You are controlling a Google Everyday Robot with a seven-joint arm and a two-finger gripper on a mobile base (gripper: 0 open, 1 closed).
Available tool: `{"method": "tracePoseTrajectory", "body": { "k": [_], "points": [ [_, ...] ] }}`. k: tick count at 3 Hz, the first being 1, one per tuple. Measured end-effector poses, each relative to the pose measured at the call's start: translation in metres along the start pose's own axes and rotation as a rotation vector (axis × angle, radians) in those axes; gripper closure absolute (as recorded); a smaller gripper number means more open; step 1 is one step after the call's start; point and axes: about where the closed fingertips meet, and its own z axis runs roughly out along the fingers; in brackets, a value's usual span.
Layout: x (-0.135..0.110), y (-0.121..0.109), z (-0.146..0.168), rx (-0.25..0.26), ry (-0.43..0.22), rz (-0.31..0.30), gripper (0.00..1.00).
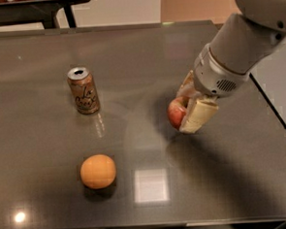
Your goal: Move apple near orange can
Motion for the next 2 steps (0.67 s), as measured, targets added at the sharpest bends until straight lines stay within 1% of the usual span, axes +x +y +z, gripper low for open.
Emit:
{"method": "tracePoseTrajectory", "body": {
  "k": [1, 2],
  "points": [
    [-0.028, -0.021, 0.011, -0.006, -0.012, -0.018, 1.00],
    [-0.058, -0.034, 0.027, -0.011, -0.039, -0.044, 1.00]
  ]
}}
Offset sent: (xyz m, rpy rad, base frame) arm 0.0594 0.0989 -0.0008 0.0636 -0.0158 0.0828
